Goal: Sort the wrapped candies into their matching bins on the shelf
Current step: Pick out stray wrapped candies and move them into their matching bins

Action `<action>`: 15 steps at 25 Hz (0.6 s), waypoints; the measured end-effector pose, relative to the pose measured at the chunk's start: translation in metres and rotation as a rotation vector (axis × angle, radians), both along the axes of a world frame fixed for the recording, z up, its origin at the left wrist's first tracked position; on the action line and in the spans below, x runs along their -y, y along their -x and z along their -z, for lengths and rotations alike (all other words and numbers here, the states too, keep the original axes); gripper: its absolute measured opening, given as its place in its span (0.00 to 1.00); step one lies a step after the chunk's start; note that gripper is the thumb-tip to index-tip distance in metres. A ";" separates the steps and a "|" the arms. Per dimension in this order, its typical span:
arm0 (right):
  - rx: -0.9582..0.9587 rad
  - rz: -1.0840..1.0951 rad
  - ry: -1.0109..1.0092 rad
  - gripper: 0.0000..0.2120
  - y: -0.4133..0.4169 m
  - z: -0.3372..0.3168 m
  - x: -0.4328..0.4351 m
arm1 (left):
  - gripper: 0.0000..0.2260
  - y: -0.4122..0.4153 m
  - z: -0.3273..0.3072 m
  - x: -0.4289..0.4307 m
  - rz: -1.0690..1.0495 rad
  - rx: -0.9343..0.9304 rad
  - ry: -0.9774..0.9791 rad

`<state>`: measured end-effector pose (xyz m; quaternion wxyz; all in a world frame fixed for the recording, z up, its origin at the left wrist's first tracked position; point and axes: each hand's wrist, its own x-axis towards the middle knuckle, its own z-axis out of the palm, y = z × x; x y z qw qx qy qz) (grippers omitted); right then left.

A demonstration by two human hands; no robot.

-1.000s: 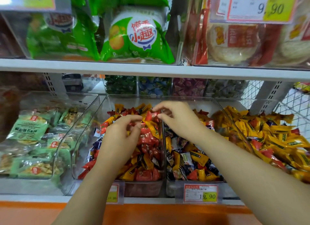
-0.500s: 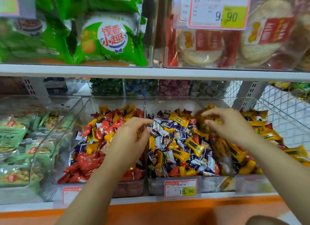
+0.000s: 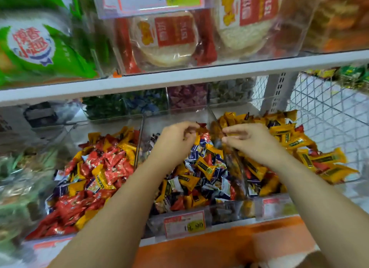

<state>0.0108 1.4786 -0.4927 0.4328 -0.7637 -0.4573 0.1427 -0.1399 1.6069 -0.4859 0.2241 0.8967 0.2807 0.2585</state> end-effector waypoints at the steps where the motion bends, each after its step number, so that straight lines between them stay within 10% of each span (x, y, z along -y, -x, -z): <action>1: 0.004 -0.001 0.001 0.14 -0.001 0.000 -0.001 | 0.13 -0.012 0.002 -0.003 0.007 -0.033 -0.011; 15: 0.020 -0.036 0.002 0.15 -0.007 0.001 -0.002 | 0.19 -0.061 0.031 -0.033 0.067 -0.309 0.071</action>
